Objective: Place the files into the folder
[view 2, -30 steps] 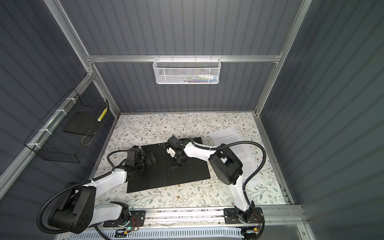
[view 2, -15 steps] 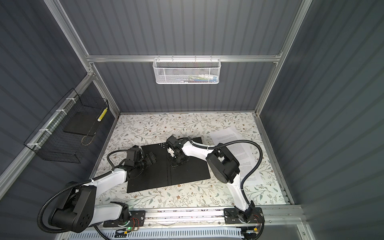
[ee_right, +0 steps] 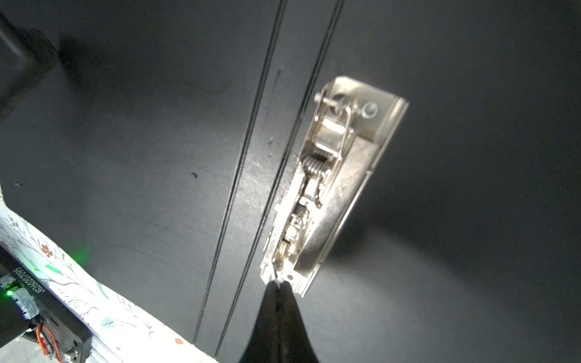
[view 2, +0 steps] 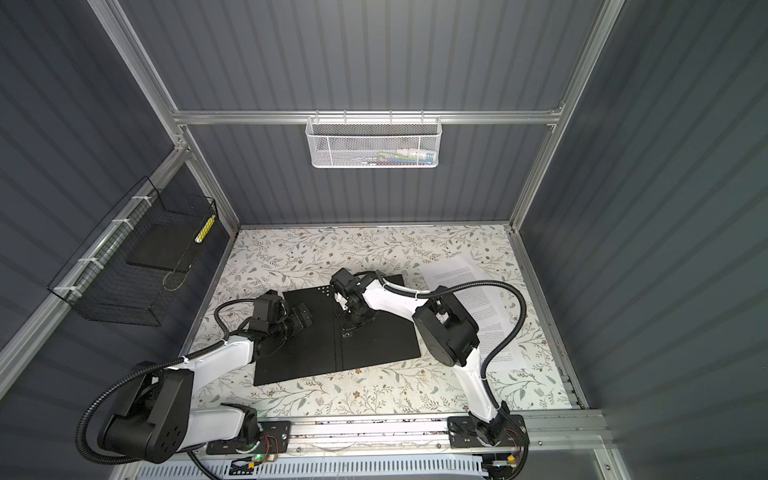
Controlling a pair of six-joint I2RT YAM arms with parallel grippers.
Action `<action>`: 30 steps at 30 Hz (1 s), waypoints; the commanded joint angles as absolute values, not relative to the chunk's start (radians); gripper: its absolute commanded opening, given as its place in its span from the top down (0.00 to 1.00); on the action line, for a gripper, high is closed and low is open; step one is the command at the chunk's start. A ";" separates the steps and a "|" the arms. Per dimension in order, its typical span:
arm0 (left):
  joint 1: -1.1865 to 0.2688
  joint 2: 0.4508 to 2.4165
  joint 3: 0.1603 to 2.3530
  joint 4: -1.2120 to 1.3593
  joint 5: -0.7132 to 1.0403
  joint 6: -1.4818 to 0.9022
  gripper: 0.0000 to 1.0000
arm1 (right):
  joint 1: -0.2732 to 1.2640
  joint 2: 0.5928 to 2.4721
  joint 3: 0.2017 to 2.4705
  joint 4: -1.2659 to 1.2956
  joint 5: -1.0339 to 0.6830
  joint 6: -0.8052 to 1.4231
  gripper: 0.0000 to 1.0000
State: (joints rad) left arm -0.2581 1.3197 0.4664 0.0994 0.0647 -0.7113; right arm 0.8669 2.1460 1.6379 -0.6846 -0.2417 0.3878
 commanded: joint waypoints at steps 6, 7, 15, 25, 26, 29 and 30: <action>-0.249 1.382 0.424 -0.084 0.095 -0.714 0.00 | 0.874 2.152 1.667 -0.718 -0.245 0.377 1.00; -0.249 1.384 0.425 -0.084 0.095 -0.713 0.00 | 0.874 2.156 1.669 -0.718 -0.245 0.377 1.00; -0.245 1.380 0.426 -0.093 0.094 -0.710 0.00 | 0.885 2.183 1.689 -0.734 -0.241 0.370 1.00; -0.241 1.376 0.425 -0.097 0.091 -0.706 0.00 | 0.887 2.209 1.691 -0.766 -0.230 0.373 1.00; -0.241 1.376 0.424 -0.096 0.090 -0.706 0.00 | 0.887 2.211 1.690 -0.768 -0.226 0.373 1.00; -0.241 1.376 0.425 -0.096 0.090 -0.707 0.00 | 0.887 2.216 1.687 -0.773 -0.223 0.373 1.00; -0.240 1.376 0.425 -0.096 0.090 -0.707 0.00 | 0.887 2.220 1.689 -0.779 -0.224 0.372 1.00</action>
